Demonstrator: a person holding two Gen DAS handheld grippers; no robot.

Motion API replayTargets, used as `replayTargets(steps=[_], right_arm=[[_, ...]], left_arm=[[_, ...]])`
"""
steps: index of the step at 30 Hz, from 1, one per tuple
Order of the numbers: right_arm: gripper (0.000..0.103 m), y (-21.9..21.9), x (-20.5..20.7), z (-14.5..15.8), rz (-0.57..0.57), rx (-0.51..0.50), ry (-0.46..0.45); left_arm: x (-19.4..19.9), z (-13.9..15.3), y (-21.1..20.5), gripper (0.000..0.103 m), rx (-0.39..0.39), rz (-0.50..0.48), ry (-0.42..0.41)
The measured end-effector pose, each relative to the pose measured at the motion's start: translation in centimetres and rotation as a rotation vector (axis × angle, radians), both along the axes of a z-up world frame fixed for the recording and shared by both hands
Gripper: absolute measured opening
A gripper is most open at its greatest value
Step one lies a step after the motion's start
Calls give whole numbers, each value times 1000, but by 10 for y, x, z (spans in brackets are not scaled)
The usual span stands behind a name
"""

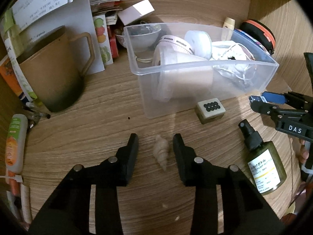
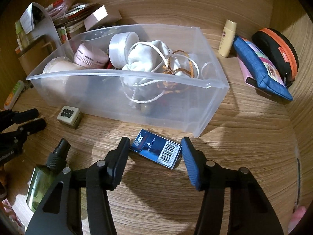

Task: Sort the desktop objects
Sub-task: 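Grasp the seashell with the left gripper while the right grasps the blue card pack, then carry the seashell and blue card pack over the clear box with both grippers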

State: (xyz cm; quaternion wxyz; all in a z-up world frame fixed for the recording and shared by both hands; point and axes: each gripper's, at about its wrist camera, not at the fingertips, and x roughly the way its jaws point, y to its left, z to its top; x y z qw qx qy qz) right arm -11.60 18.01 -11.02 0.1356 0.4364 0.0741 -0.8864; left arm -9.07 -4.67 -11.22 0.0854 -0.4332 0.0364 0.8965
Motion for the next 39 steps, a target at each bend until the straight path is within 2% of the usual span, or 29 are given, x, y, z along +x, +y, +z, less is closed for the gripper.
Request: replayTargets(steps=[3, 5, 7, 19, 39], right_arm=[[50, 0, 0, 0, 10, -1, 0], [50, 1, 1, 1, 24, -14, -2], [50, -3, 0, -1, 29, -21, -2], [50, 6, 17, 12, 22, -62, 39], [50, 20, 35, 69, 51, -131, 184]], left_arm=[[-1, -1, -1, 30, -6, 6, 3], [-1, -1, -1, 21, -12, 1, 5], [1, -1, 0, 17, -15, -13, 7], [11, 1, -3, 17, -36, -14, 16], [30, 51, 2, 17, -38, 3, 140]])
